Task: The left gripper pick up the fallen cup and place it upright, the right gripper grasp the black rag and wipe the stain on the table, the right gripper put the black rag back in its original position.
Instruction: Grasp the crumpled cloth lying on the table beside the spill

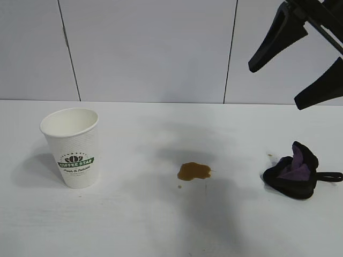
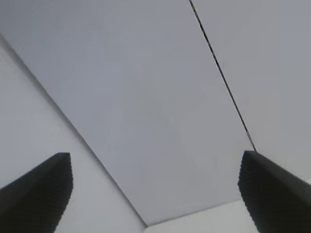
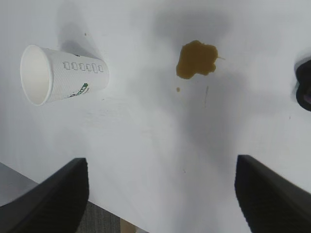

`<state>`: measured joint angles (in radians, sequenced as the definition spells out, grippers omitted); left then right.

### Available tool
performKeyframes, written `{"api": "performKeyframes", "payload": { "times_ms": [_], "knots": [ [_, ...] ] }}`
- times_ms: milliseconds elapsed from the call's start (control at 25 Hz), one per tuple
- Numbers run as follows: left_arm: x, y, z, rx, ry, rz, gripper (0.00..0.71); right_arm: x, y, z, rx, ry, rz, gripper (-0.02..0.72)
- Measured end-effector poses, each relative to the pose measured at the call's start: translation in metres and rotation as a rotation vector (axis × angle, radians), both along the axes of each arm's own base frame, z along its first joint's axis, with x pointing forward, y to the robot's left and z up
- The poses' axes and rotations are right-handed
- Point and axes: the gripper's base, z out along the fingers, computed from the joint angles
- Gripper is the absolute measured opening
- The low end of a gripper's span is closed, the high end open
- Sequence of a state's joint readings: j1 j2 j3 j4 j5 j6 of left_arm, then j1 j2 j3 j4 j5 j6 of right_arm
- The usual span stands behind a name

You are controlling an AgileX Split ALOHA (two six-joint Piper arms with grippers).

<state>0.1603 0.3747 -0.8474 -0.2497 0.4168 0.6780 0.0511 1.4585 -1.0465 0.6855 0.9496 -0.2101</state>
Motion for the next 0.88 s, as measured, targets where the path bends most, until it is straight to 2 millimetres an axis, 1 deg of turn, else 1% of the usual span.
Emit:
{"api": "performKeyframes", "payload": {
  "times_ms": [160, 280, 400, 480, 640, 800, 880],
  "knots": [
    [-0.057, -0.010, 0.001, -0.061, -0.161, -0.027, 0.663, 0.000, 0.000, 0.000, 0.000, 0.000, 0.000, 0.566],
    [-0.087, -0.016, -0.006, -0.079, -0.217, -0.050, 0.663, 0.000, 0.000, 0.000, 0.000, 0.000, 0.000, 0.566],
    [-0.108, -0.022, -0.019, -0.125, -0.202, -0.082, 0.663, 0.000, 0.000, 0.000, 0.000, 0.000, 0.000, 0.566],
    [-0.113, -0.024, -0.027, -0.190, -0.141, -0.107, 0.663, 0.000, 0.000, 0.000, 0.000, 0.000, 0.000, 0.566],
    [-0.114, -0.029, -0.044, -0.329, 0.093, -0.146, 0.663, 0.000, 0.000, 0.000, -0.005, -0.006, 0.010, 0.566],
    [-0.115, -0.031, -0.064, -0.391, 0.314, -0.131, 0.663, 0.000, 0.000, 0.000, -0.008, -0.010, 0.016, 0.566],
    [-0.116, -0.031, -0.071, -0.408, 0.385, -0.109, 0.663, 0.000, 0.000, 0.000, -0.008, -0.010, 0.016, 0.566]
  ]
}}
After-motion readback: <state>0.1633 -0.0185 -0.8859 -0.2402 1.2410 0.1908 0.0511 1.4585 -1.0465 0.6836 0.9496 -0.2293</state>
